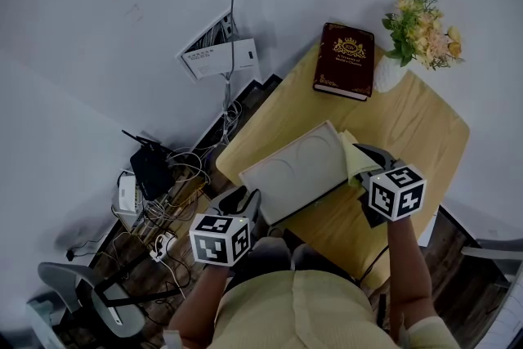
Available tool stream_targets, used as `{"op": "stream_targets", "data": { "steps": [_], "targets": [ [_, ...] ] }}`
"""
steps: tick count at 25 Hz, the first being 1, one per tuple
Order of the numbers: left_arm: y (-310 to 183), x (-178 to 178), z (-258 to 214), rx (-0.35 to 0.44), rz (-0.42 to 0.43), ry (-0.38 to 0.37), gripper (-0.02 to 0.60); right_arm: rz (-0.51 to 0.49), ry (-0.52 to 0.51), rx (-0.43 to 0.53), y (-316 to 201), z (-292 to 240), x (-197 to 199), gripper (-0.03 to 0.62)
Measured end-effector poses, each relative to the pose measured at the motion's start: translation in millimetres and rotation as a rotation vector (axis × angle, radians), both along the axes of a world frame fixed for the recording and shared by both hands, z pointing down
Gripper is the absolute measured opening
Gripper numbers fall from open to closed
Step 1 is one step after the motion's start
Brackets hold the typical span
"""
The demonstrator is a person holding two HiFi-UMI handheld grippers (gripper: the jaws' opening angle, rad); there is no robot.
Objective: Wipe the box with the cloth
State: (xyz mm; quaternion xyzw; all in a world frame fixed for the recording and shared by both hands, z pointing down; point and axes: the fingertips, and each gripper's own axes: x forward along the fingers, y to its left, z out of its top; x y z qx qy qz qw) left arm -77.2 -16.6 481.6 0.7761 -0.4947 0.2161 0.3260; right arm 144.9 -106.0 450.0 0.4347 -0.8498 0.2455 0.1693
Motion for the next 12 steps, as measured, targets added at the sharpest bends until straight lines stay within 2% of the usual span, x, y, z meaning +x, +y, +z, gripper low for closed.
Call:
{"op": "stream_targets", "data": {
  "steps": [5, 12],
  "targets": [
    [-5.7, -3.8, -1.2, -0.015, 0.016, -0.017, 0.121, 0.005, -0.013, -0.010, 0.6, -0.1, -0.5, 0.031],
    [-47.7, -12.5, -5.5, 0.016, 0.038, -0.071, 0.106, 0.010, -0.043, -0.032, 3.9, -1.4, -0.8, 0.031]
  ]
}}
